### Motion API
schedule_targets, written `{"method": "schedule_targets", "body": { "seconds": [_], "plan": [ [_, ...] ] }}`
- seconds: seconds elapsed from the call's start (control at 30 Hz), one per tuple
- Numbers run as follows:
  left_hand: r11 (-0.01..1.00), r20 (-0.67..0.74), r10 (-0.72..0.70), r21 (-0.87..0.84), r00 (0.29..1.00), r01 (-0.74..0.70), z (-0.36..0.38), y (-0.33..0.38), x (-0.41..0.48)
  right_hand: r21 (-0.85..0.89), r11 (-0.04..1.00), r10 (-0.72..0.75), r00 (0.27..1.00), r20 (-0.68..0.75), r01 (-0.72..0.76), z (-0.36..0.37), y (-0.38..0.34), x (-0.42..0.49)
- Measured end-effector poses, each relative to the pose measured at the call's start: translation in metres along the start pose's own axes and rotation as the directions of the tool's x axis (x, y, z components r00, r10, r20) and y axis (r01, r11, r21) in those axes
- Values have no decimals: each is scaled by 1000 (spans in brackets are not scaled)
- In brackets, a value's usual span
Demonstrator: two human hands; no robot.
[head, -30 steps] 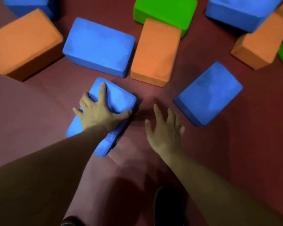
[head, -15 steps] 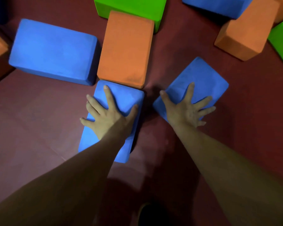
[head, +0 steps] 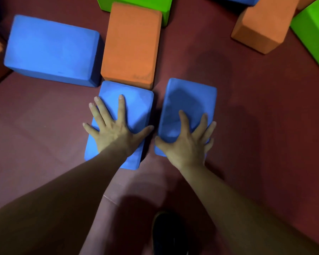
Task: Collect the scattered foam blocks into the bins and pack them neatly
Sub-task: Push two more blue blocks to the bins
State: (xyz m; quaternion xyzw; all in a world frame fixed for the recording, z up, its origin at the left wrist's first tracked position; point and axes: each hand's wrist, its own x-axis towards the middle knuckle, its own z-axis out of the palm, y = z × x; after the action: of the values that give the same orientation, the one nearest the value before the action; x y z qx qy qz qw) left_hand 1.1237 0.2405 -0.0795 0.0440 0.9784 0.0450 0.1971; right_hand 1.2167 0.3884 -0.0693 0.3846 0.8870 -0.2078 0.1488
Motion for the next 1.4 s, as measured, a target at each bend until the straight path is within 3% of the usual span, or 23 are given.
{"method": "schedule_targets", "body": {
  "seconds": [0.23, 0.4, 0.53, 0.83, 1.03, 1.2, 1.4],
  "plan": [
    [999, 8, -52, -12, 999, 52, 0, 3, -2, 30, 993, 110, 994, 21, -110, -2, -8, 13],
    [986, 3, -84, -142, 996, 83, -17, 10, -14, 41, 990, 132, 990, 55, -134, -22, 7, -3],
    [982, 60, -62, -176, 996, 72, -44, 27, -52, 158, 954, 248, 967, 59, -255, -56, 37, -46],
    [950, 54, 285, -147, 957, -275, -145, 85, -170, 429, 809, 455, 890, -23, -402, -151, 99, -183],
    [852, 16, 520, -87, 854, -516, -189, 170, -266, 564, 698, 597, 793, -119, -442, -220, 162, -262],
    [771, 41, 637, -44, 770, -635, -171, 251, -385, 620, 600, 731, 662, -168, -505, -254, 263, -335],
    [684, 97, 729, -48, 678, -728, -94, 332, -561, 627, 512, 828, 532, -178, -587, -266, 433, -451]
  ]
}}
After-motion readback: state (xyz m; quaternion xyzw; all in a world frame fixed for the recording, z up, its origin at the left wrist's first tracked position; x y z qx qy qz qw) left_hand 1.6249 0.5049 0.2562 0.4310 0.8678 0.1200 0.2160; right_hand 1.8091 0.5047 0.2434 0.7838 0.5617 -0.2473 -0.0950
